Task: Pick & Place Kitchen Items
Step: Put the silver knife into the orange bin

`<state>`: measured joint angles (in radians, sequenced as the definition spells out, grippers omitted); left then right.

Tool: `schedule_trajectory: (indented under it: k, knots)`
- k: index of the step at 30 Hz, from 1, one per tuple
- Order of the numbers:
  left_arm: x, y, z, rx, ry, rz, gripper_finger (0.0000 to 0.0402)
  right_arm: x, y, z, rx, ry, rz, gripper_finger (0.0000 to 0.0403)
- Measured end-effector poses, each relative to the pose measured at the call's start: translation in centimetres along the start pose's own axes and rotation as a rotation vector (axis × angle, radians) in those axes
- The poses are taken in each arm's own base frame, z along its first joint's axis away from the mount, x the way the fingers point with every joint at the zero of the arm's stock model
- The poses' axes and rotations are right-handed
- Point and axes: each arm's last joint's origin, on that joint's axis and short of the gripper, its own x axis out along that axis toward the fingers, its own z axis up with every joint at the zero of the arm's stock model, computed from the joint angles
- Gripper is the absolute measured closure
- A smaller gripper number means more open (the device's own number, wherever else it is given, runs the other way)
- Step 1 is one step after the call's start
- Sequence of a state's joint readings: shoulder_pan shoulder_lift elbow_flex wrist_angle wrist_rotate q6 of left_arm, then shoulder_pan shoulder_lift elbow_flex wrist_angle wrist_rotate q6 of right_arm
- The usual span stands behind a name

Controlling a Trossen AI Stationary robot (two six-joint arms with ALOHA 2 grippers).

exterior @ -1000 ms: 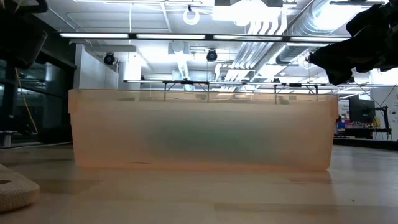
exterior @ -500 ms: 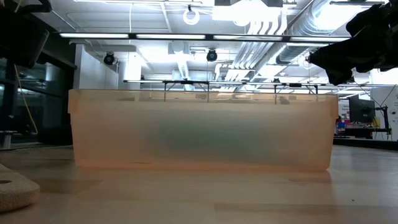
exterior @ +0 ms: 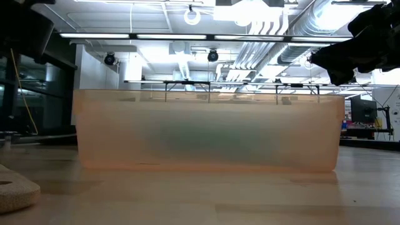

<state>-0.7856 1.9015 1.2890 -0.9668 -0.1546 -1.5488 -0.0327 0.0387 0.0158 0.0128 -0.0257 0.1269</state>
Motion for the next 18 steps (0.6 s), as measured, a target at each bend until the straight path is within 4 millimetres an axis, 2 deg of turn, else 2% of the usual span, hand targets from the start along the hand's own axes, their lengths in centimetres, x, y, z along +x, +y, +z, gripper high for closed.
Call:
schedule_trajectory:
  k: [8, 18]
  knots:
    - [-1.3, 0.3, 0.3, -0.002, -0.037, 0.019, 0.0371, 0.0, 0.0, 0.0, 0.000, 0.000, 0.000, 0.0254]
    - [-4.6, 2.1, 1.1, -0.059, -0.155, -0.010, 0.0371, 0.0, 0.0, 0.0, 0.000, 0.000, 0.000, 0.0254]
